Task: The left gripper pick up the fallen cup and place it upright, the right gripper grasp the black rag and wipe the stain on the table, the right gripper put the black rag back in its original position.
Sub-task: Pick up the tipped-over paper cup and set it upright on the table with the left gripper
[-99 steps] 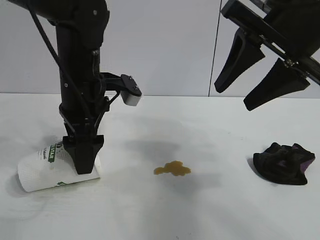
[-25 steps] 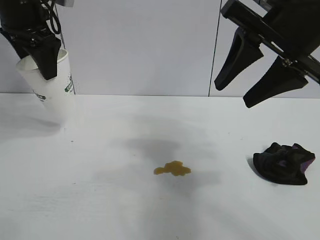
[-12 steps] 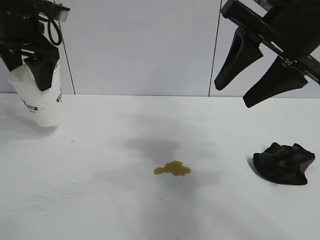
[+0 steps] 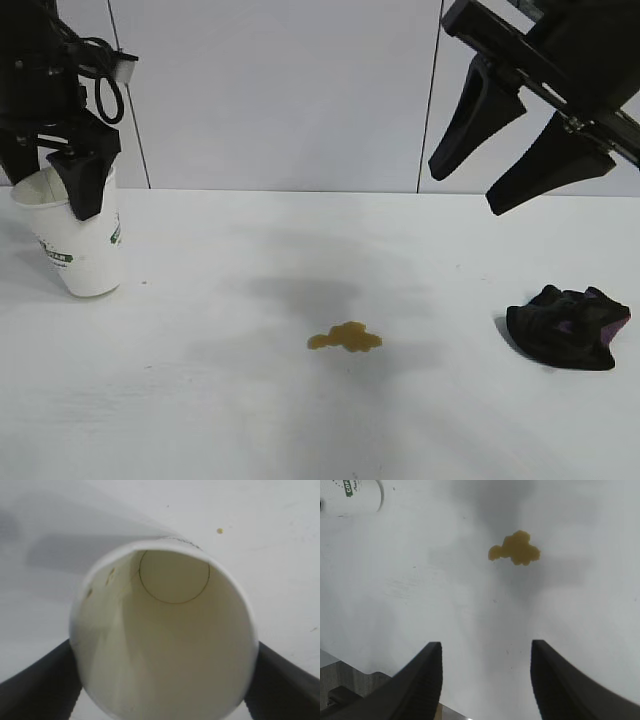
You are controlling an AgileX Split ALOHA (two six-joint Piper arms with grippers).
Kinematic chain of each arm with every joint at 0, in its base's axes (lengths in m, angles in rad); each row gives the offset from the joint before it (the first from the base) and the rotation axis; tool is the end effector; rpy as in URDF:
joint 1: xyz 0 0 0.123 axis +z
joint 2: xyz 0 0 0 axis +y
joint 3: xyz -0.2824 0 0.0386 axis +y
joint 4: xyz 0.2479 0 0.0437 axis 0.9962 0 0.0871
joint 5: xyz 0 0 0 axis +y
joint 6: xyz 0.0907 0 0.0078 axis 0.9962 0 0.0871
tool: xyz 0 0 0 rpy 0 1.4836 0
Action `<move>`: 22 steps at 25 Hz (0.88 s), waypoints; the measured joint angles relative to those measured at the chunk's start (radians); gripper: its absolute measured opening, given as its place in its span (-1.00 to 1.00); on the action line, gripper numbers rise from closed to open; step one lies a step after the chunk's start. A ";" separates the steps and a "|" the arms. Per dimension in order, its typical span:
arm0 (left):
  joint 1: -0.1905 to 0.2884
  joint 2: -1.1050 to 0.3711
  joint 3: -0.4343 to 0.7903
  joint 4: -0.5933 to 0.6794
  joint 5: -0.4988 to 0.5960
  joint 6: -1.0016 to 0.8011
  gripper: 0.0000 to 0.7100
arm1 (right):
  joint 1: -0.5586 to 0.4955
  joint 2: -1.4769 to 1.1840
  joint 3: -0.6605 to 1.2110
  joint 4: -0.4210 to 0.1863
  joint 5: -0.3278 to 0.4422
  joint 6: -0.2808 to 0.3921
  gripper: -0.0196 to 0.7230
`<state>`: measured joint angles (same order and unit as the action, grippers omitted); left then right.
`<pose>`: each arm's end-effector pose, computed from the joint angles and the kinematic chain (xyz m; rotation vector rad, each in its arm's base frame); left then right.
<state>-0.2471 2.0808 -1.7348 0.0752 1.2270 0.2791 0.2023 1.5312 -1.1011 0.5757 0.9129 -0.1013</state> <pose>0.4158 -0.0983 0.2172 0.8276 2.9416 0.1119 0.2889 0.0993 0.2674 -0.0248 2.7677 0.7416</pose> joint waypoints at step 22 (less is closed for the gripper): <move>0.000 0.000 0.000 -0.016 0.000 0.000 0.91 | 0.000 0.000 0.000 0.000 0.000 0.000 0.05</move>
<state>-0.2471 2.0808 -1.7348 0.0596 1.2270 0.2791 0.2023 1.5312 -1.1011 0.5757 0.9129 -0.1013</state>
